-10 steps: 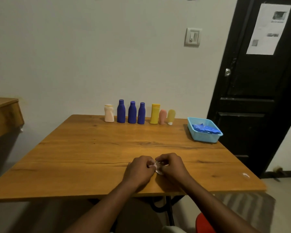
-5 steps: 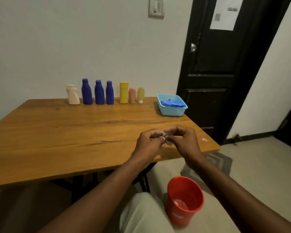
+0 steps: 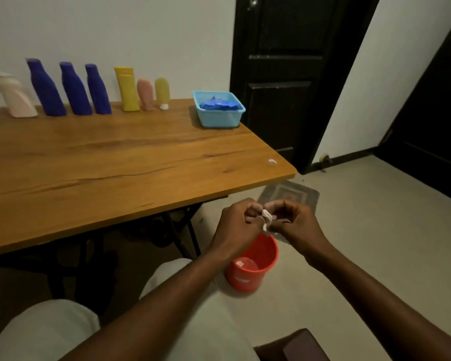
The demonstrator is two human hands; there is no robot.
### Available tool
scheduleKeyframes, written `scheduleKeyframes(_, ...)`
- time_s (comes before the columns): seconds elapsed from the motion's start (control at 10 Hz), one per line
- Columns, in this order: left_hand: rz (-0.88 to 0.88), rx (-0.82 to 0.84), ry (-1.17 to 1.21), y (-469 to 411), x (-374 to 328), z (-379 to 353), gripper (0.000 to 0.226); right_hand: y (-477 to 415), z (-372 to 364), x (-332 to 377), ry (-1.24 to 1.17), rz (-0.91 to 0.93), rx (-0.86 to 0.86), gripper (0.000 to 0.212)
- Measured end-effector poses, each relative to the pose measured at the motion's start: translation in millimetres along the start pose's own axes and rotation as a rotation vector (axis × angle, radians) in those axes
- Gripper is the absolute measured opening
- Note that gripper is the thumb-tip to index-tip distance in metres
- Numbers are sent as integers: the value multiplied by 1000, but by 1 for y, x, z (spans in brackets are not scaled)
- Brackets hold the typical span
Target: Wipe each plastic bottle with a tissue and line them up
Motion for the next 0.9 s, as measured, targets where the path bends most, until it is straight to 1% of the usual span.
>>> scheduleKeyframes(0.2, 273, 126, -30, -19, 76, -37, 25, -12, -16, -96, 37, -174, 12, 35)
scheduleKeyframes(0.3, 451, 187, -25, -33, 116, -52, 38, -24, -28, -141, 10, -264, -20, 30)
scheduleKeyframes(0.4, 563, 241, -66, -47, 145, -66, 41, -39, -34, -186, 40, -353, -52, 26)
scheduleKeyframes(0.5, 618, 304, -115, -60, 167, -79, 49, -56, -39, -219, 113, -397, -56, 20)
scheduleKeyframes(0.6, 660, 341, -91, -70, 183, -90, 52, -74, -42, -247, 214, -433, -63, 18)
scheduleKeyframes(0.7, 659, 350, -133, -77, 206, -95, 47, -88, -48, -273, 272, -447, -52, 8)
scheduleKeyframes(0.8, 654, 366, -168, -79, 218, -96, 49, -96, -51, -292, 328, -467, -30, 17)
scheduleKeyframes(0.9, 645, 325, -166, -84, 219, -98, 45, -99, -51, -299, 362, -480, -44, 30)
Point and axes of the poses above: each hand's wrist, its own y-axis away from the middle knuckle, its own z-axis out of the back of the hand, x = y × z, the point moved 8 cm from there along -y, towards the middle knuckle
